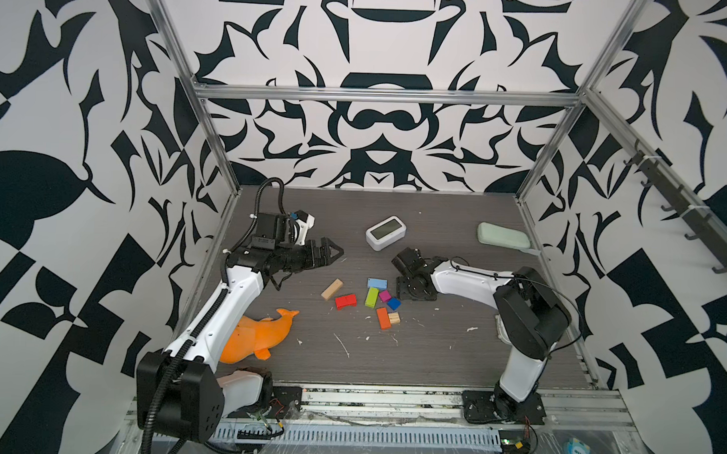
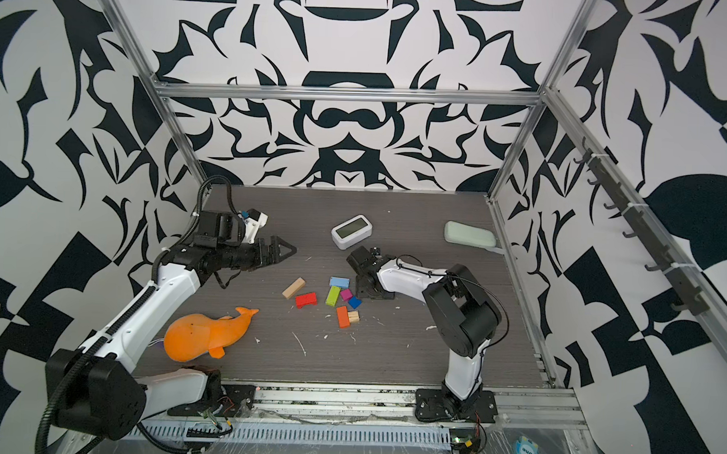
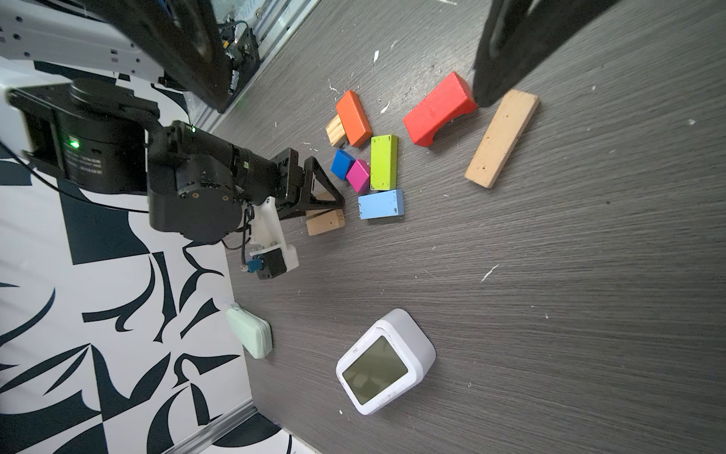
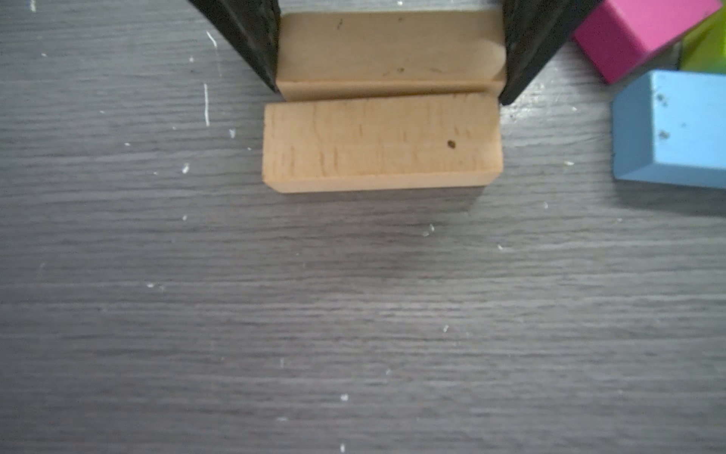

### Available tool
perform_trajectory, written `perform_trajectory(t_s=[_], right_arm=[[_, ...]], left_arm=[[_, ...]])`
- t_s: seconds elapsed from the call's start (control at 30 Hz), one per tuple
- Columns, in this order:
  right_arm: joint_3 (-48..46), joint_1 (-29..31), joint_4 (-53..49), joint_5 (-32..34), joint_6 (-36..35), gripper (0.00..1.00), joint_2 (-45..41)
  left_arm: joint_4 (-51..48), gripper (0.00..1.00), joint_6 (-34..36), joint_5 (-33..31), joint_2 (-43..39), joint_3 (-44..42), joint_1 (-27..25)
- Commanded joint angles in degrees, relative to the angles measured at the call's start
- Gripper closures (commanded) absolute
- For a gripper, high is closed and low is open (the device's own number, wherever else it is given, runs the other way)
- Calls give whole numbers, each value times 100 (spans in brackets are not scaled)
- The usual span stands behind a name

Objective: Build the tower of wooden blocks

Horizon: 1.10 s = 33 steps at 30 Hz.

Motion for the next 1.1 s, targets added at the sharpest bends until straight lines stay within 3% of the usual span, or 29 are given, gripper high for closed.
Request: perform_trajectory(t_s=[0.0,1.07], right_arm=[[32,-74,-112,212,-102,29,202],[125,-116,-147,132,-116,22,312]], left_arm=[[-44,1,26,-7,-96,10,-11],[-39,0,59,31,-117,4,-11]])
